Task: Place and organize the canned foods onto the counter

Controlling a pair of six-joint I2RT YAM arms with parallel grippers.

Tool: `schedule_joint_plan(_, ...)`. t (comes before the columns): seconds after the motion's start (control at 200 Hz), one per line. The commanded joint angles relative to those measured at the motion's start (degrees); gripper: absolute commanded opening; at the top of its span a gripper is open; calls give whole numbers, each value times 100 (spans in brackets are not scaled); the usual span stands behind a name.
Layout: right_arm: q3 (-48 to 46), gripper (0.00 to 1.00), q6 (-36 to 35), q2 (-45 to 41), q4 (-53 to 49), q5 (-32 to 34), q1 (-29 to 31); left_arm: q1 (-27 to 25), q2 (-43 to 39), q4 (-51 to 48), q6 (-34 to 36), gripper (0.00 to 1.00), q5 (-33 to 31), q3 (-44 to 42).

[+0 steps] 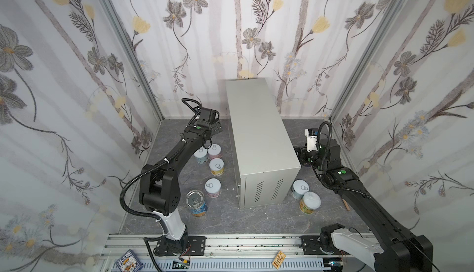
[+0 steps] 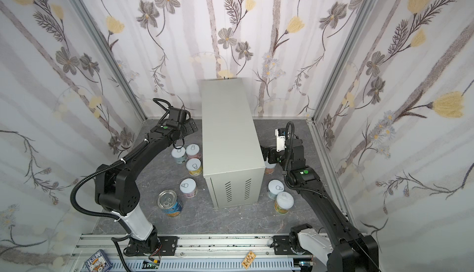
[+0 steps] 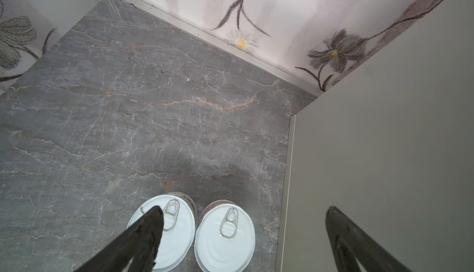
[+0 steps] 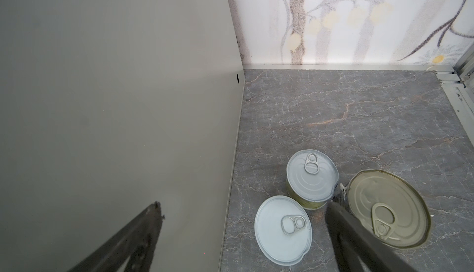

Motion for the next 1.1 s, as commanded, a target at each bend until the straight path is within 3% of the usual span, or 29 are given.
schedule_joint_plan(0.0, -86, 100, -172, -154, 9, -210, 105, 15, 122, -61, 66, 100, 4, 195)
schedule_joint_plan(0.54, -104, 100, -622, -266, 63, -356, 837, 5, 831, -471, 382, 100, 341, 1115)
schedule_joint_plan(1.094, -244, 100, -533, -352, 410, -58, 910, -60, 1637, -715, 481, 100, 753, 2072)
